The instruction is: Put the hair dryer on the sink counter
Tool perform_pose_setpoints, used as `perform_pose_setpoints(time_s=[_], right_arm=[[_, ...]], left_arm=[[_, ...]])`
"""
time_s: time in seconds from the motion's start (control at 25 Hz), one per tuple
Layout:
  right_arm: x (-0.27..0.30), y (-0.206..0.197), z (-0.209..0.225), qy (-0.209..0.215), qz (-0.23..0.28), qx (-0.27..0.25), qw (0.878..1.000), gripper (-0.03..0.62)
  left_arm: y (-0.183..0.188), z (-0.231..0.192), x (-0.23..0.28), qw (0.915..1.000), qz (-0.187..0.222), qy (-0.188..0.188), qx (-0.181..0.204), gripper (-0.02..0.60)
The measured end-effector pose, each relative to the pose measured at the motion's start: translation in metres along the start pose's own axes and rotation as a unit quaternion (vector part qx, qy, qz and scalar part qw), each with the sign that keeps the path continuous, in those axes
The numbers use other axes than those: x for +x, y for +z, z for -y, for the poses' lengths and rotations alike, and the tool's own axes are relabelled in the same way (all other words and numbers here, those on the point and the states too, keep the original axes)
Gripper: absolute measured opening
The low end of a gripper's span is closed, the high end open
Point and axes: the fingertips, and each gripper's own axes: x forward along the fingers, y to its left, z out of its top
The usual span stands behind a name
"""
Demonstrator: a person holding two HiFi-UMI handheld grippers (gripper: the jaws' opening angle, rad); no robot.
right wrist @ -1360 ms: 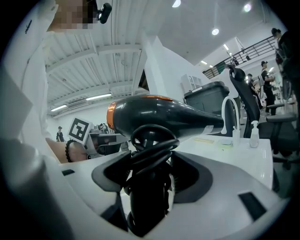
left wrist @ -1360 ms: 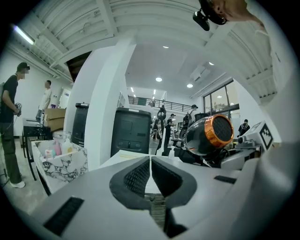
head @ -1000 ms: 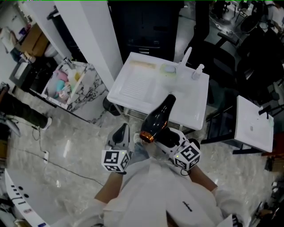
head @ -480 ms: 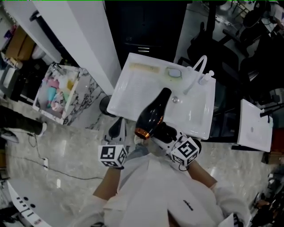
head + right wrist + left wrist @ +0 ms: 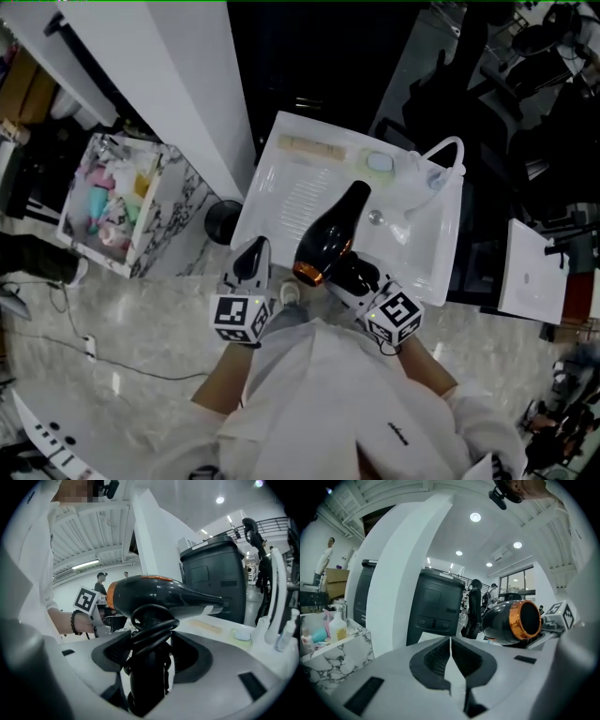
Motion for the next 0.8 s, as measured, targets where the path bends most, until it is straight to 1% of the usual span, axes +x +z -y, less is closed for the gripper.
perform_pose_setpoints(time_s=[0.12,0.36,0.48,0.64,0.8], right_arm=[[0.010,0.000,0.010,-0.004,-0.006,0.002,1.000,0.276],[0.034,-0.012,0.035,0.005,-0.025,0.006,1.000,0.276],[0.043,-0.016,0.044,0.013,-0.035,0.003,0.999,0.276],[0.055,-0.018,0.057,0.028,-0.042,0.003,0.999,0.276],[0.069,-0.022,0.069,0.036,-0.049,0.008,0.998,0.276]], left_arm=[[0.000,-0.008,0.011,1.0000,-0.003,-0.005,-0.003,0.034],[-0.004,-0.018,0.028,0.9999,-0.013,0.000,-0.008,0.034],[-0.011,-0.021,0.037,0.9996,-0.026,0.002,-0.008,0.033],[-0.018,-0.026,0.053,0.9988,-0.041,0.008,-0.027,0.034],[-0.023,-0.033,0.072,0.9983,-0.051,0.017,-0.023,0.034]])
